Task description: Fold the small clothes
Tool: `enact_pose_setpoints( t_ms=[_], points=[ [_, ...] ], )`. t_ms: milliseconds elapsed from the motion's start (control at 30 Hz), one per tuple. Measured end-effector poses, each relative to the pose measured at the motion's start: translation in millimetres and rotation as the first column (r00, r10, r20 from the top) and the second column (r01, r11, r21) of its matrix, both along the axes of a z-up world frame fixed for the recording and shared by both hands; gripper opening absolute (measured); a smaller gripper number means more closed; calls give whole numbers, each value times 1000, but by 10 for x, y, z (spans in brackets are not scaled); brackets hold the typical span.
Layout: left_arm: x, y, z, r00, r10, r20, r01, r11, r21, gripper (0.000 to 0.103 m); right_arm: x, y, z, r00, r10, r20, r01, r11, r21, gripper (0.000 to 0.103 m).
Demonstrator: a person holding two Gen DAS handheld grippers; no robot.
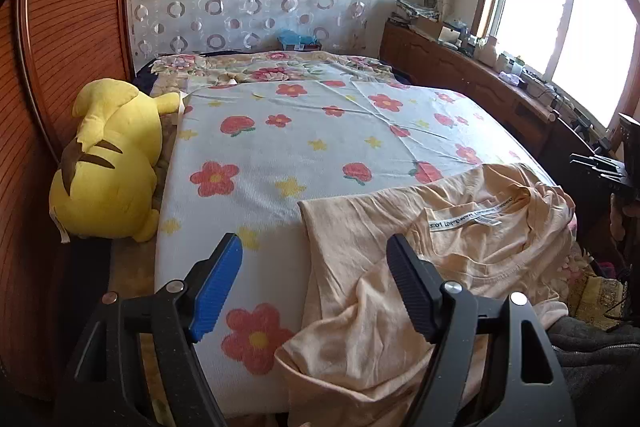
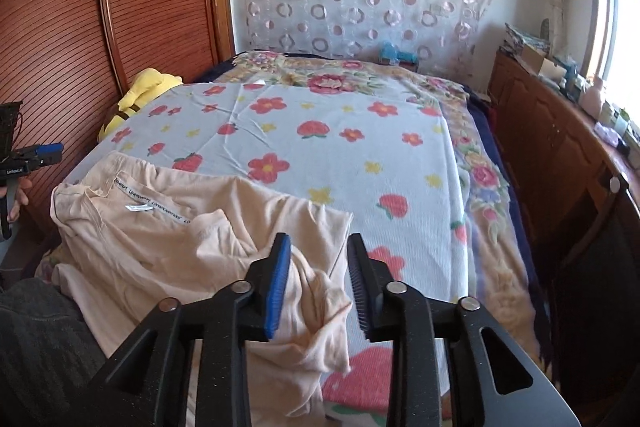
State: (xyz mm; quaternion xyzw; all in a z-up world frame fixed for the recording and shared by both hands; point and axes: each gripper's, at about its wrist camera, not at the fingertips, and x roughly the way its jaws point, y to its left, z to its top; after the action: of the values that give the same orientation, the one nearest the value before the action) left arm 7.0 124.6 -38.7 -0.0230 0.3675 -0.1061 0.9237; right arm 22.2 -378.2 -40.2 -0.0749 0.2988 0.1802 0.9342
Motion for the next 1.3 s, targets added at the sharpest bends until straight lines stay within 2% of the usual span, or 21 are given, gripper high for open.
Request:
enact_pose_setpoints(
  t_ms=[100,233,467,800,867,900,933,1000,1133,1300],
  points=[
    [163,-39,-4,1000,1,-13,-1,1000,26,75,181,52,-24,1000,0,-12,0,1000,2,43],
    [364,-88,-26,999,-12,-32,13,998,56,76,446,109,-198,1000,-4,-22,4,1000,-16,43],
    [709,-98,-121,997,-10,-72,16,996,89,76,753,132,-356,996,2,-89,-2,1000,1,43],
    [903,-176,-393,988,-29,-152,38,998,56,76,984,26,-487,982,5,-189,11,996,86,43],
    [893,-173,-442,987,-23,-158,31,998,47,76,996,12,-505,978,27,-205,-4,994,112,33],
    [892,-165,-465,986,-15,-164,22,999,38,76,1004,11,-519,972,59,-227,-28,990,138,4],
    [887,-157,-482,985,-10,-170,16,999,30,75,995,25,-528,965,102,-241,-62,984,167,3],
    [876,-156,-510,985,-8,-170,14,999,31,76,908,26,-460,976,108,-190,-76,983,168,3],
    [847,-167,-558,985,-2,-175,9,999,38,76,745,-113,-318,995,11,-104,3,990,140,3],
    [831,-150,-560,987,11,-159,-5,999,37,76,730,-176,-330,994,-47,-101,54,996,73,3]
  ],
)
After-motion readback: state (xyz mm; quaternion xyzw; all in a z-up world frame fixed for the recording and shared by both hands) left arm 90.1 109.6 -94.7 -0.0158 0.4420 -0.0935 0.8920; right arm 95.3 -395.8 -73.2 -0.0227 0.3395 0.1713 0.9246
